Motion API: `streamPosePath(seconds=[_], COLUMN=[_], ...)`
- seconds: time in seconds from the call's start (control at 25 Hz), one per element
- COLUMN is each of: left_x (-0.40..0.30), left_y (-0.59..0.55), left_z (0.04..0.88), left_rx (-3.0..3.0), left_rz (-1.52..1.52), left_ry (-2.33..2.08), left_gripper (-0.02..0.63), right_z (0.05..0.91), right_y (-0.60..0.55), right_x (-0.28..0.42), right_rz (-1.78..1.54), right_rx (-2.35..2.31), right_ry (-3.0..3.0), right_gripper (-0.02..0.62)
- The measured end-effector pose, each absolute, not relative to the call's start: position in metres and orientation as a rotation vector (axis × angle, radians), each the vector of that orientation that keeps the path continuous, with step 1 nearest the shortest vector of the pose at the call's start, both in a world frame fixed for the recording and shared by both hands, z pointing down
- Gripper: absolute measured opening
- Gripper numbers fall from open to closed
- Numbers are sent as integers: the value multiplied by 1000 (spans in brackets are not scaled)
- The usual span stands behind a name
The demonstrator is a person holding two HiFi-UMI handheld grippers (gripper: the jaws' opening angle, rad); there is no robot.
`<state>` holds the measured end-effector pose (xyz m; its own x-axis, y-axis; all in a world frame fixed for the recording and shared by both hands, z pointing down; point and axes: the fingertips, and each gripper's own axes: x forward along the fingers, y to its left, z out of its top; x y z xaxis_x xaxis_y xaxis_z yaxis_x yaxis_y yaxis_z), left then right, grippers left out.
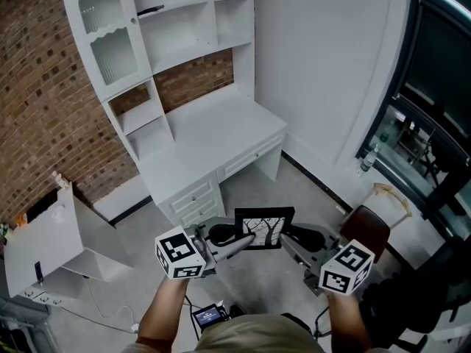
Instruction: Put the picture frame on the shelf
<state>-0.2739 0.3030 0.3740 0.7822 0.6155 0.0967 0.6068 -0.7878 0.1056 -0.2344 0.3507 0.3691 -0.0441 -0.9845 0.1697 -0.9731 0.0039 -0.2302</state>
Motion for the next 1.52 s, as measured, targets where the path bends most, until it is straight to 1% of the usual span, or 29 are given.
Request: streamPosePath(seconds=[0.2, 0.4, 1.08, 1.32, 1.52], left_x=[-260, -227, -39, -5, 10], left_y=[287, 274, 236, 217, 181], left_z=[373, 375, 375, 371, 367], left_rx=[2887, 2878, 2951, 2974, 2995], left_rz=[178, 189, 231, 224, 211], left_ry=[1011, 992, 718, 623, 571], left_gripper=[66, 66, 66, 66, 66], right_z=[367, 368, 367, 361, 357], right_y=[335, 321, 275, 252, 215], right_x=[-221, -187, 9, 45, 61], right_rz=[-448, -451, -392, -351, -341], right_rx=[-2156, -2139, -1913, -1842, -1809], right_ry=[2192, 2207, 2400, 2464, 2499], right_gripper=[74, 74, 74, 74, 74])
